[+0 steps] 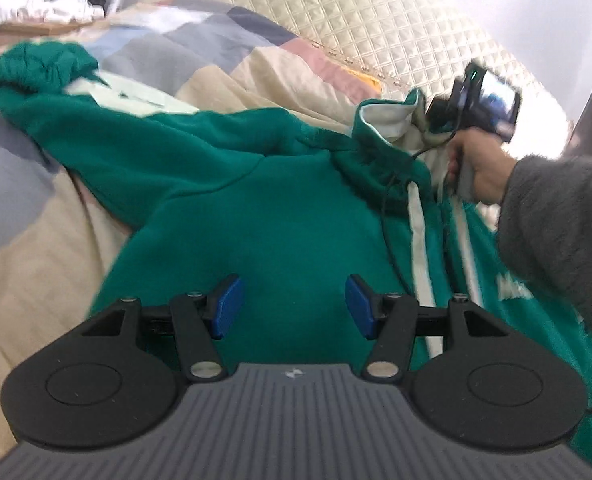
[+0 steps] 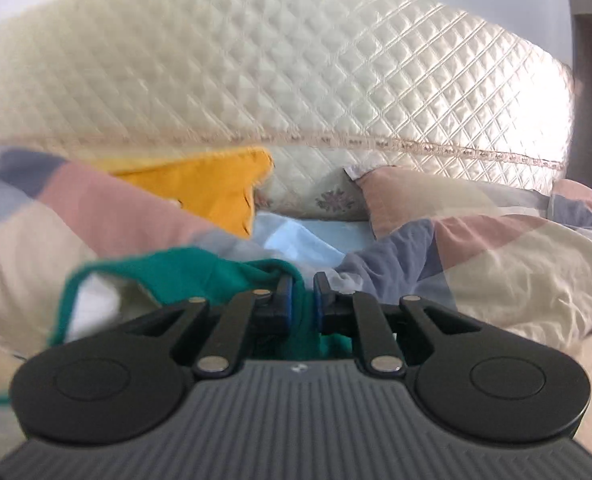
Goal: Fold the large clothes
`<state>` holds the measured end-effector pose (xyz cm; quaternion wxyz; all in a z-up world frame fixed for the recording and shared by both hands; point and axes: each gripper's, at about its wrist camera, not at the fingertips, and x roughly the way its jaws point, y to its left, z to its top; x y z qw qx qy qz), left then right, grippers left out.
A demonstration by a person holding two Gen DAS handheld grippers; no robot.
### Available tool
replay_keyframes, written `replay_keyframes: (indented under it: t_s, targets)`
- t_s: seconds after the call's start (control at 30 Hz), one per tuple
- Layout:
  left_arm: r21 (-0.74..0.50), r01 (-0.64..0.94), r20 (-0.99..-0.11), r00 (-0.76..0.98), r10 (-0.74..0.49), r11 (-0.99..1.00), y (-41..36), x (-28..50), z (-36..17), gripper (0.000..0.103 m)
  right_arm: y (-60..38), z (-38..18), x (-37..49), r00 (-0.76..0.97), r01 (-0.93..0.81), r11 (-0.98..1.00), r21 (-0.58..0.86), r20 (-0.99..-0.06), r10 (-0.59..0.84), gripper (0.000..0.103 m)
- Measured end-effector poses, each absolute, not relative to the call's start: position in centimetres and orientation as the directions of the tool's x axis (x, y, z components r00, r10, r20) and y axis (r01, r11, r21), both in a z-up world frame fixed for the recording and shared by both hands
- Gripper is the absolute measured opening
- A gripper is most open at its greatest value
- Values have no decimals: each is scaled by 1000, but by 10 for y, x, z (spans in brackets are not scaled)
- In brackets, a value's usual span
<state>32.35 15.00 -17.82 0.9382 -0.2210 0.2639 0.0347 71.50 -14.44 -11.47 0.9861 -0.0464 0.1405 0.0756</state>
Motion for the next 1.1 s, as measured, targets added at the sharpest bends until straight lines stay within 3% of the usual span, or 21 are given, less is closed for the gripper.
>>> replay_keyframes:
  t_s: [0.1, 0.2, 0.27, 0.3, 0.47, 0.8, 1.1]
  targets:
    - [-409, -183, -505, 861, -55, 894, 153, 326, -182, 62, -151, -136, 723, 940, -175, 982, -70, -308, 146, 13]
    - [-403, -186, -510, 859, -51, 896, 152, 327, -185, 62, -171, -139, 716, 930, -204, 978, 45, -302, 208, 18]
    - [-395, -181, -509, 860, -50, 901, 150, 326, -184, 62, -185, -133, 704, 929, -193, 976, 104, -302, 216, 44]
    - [-390, -178, -511, 858, -51, 903, 149, 326, -183, 62, -189, -130, 697, 931, -192, 974, 117, -292, 219, 48]
    - [-358, -170, -522, 852, -46, 918, 142, 320, -177, 62, -226, -108, 629, 933, -222, 960, 173, -249, 261, 47]
    - [-338, -123, -489, 870, -62, 933, 122, 286, -141, 62, -306, -92, 451, 909, -264, 939, 219, -269, 318, 47]
    - [-233, -13, -467, 878, -100, 972, 69, 224, -103, 62, -337, -86, 294, 897, -300, 941, 160, -288, 335, 47]
